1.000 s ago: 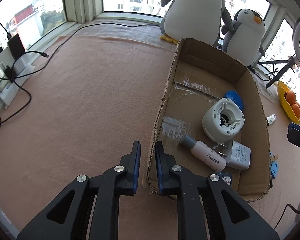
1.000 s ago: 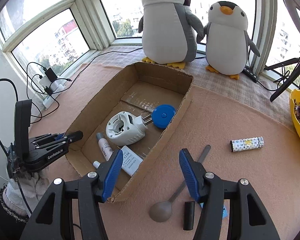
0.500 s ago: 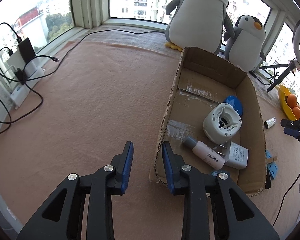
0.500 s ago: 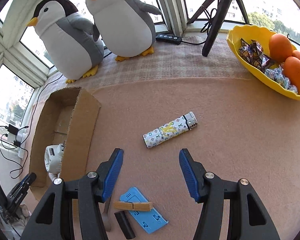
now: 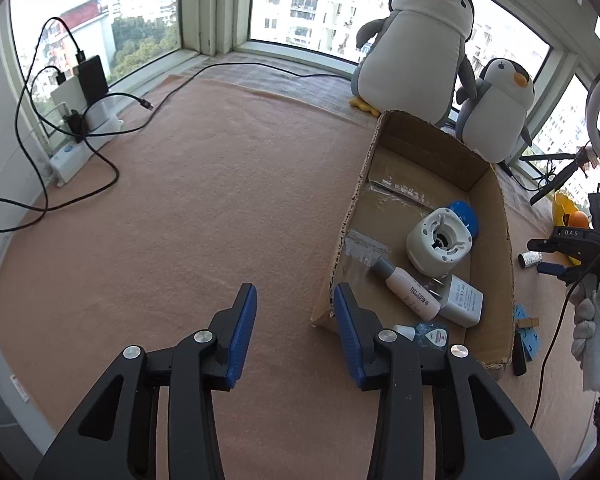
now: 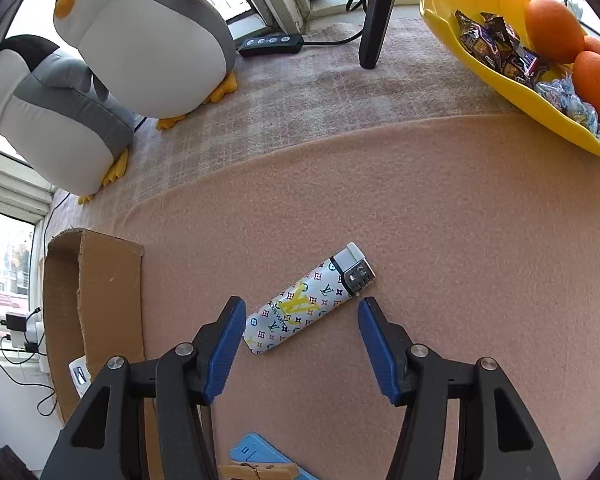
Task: Organize rigid objects
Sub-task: 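Move the right gripper to the patterned lighter and grasp it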
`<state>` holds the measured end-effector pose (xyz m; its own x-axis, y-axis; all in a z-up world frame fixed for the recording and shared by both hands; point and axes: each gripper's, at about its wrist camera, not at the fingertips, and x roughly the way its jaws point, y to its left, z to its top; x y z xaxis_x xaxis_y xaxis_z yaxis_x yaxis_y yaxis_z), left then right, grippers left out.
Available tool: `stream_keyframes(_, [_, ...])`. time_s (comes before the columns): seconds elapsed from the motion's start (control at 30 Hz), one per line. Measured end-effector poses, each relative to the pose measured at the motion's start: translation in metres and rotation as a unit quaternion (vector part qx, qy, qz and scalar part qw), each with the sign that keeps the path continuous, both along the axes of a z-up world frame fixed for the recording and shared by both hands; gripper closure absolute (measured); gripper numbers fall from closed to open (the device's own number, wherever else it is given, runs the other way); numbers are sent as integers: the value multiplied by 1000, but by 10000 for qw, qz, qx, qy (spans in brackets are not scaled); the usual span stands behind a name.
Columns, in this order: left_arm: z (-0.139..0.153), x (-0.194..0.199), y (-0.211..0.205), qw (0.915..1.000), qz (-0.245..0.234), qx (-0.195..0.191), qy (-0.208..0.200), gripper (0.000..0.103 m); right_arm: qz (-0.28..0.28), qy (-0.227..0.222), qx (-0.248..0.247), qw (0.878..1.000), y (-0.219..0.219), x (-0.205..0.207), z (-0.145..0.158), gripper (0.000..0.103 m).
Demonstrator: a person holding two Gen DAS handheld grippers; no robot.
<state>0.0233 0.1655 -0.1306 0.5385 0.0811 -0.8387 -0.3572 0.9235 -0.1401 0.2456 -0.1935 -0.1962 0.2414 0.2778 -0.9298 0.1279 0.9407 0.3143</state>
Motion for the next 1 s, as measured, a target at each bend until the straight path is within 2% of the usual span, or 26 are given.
stream_keyframes(0.17, [5, -6, 0, 10000, 72, -22, -36, 64, 247, -10, -421, 9988, 18, 10, 0, 48])
stream_keyframes(0.37, [11, -11, 0, 9999, 87, -14, -82, 64, 1097, -140, -1229, 9862, 46, 6, -2, 49])
stream_keyframes(0.4, [12, -12, 0, 9999, 89, -26, -91, 64, 1237, -176, -1338, 9831, 48, 3, -2, 50])
stream_keyframes(0.47, [13, -14, 1, 9999, 89, -31, -103, 65, 1460, -255, -1479, 9778, 50, -2, -2, 59])
stream_keyframes(0.5, [14, -14, 1, 9999, 88, -37, -109, 65, 1540, -275, -1486, 9764, 48, -5, -1, 62])
stream_keyframes(0.57, [14, -15, 0, 9999, 80, -51, -126, 64, 1576, -270, -1422, 9768, 42, -10, 0, 75])
stream_keyframes(0.63, [14, -15, -2, 9999, 57, -67, -132, 64, 1560, -282, -1302, 9787, 32, -17, 1, 82])
stream_keyframes(1.0, [9, -6, -4, 9999, -67, -50, -123, 65, 1401, -558, -742, 9858, 7, -56, 15, 82])
